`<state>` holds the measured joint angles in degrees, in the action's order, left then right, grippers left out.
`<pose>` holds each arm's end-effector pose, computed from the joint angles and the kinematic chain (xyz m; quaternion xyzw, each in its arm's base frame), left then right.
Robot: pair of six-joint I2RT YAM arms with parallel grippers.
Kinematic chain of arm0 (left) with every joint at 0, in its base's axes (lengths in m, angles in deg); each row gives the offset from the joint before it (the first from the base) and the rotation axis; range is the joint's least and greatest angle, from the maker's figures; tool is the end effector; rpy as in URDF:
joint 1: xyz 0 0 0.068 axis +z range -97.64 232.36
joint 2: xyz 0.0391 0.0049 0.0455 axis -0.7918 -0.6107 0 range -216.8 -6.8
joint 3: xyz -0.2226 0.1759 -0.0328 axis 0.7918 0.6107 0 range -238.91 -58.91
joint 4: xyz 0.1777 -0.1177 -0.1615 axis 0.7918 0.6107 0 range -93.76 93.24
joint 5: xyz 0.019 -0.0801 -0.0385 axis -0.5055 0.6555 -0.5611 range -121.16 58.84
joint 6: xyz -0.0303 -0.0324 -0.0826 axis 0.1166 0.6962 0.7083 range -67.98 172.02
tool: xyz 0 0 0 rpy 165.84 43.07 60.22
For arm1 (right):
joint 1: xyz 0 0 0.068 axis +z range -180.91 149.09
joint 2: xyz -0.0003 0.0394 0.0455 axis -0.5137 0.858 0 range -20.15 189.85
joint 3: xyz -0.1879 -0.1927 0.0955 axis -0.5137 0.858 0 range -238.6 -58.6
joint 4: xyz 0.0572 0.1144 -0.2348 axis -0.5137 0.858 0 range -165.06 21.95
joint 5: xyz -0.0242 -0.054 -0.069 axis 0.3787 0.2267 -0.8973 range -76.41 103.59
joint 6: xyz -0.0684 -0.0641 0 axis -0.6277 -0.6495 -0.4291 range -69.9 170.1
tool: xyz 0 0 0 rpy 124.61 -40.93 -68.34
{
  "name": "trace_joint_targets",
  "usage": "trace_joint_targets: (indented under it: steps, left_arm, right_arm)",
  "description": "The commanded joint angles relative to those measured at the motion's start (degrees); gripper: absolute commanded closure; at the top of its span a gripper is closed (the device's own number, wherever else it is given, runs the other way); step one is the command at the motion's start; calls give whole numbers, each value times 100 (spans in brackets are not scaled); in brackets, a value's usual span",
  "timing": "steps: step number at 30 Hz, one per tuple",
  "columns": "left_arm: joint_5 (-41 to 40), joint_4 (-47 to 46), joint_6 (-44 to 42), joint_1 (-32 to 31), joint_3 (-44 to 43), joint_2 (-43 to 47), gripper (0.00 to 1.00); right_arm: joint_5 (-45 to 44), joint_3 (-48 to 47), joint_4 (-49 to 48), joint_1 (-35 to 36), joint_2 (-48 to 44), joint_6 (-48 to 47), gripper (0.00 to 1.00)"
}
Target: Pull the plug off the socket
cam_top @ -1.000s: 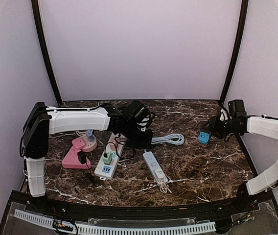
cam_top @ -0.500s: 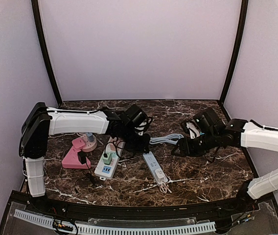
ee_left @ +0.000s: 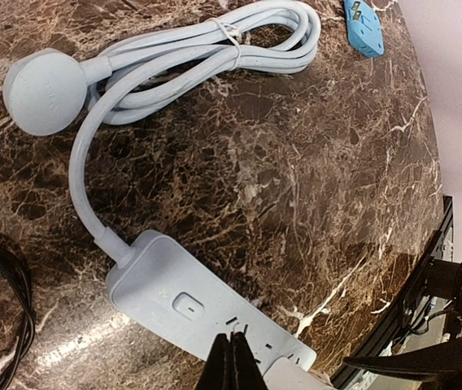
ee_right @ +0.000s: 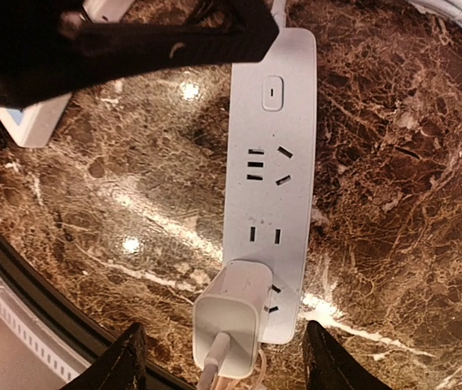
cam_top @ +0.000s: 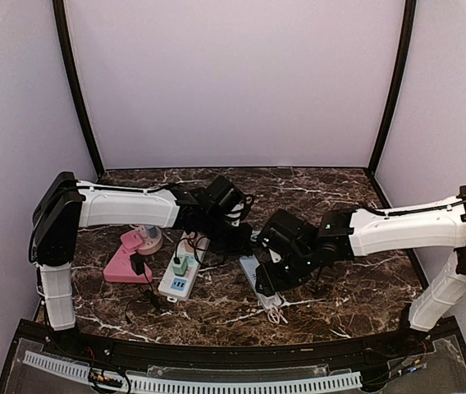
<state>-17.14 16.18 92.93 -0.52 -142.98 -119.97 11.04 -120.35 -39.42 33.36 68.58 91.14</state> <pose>0.2735 -0.3952 0.1807 0.1395 0.9203 -0.3317 0.1538 0.1501 0.3029 0.1893 -0.1904 0.9525 0.1750 0.1607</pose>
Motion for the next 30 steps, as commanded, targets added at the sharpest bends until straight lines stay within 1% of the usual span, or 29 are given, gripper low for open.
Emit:
trace_joint_targets:
  steps: [1,3,9,12,17,21,25,30]
  left_arm:
    - [187,-191,26,37,102,217,100]
    - [250,-225,37,32,102,156,100]
    - [476,-373,112,24,167,-2,100]
    - [632,-441,92,-15,206,-87,100]
    - [689,-401,34,-40,200,-250,98]
    - [586,-217,-60,-5,-103,-360,98]
    - [634,-161,-6,162,-295,-417,97]
    - [746,-124,-47,399,-516,-550,97]
  right_arm:
    - [-463,-232,215,159,404,81,41]
    - [-512,-278,224,206,555,76,43]
    - [-741,-408,321,357,744,60,55]
    - [-863,-495,433,428,816,110,64]
    - [-1238,-553,564,457,813,256,84]
    - [-1696,-786,680,403,898,230,95]
    - [-1998,-1010,721,204,990,137,99]
    - [-1926,-1082,251,-226,993,-287,100]
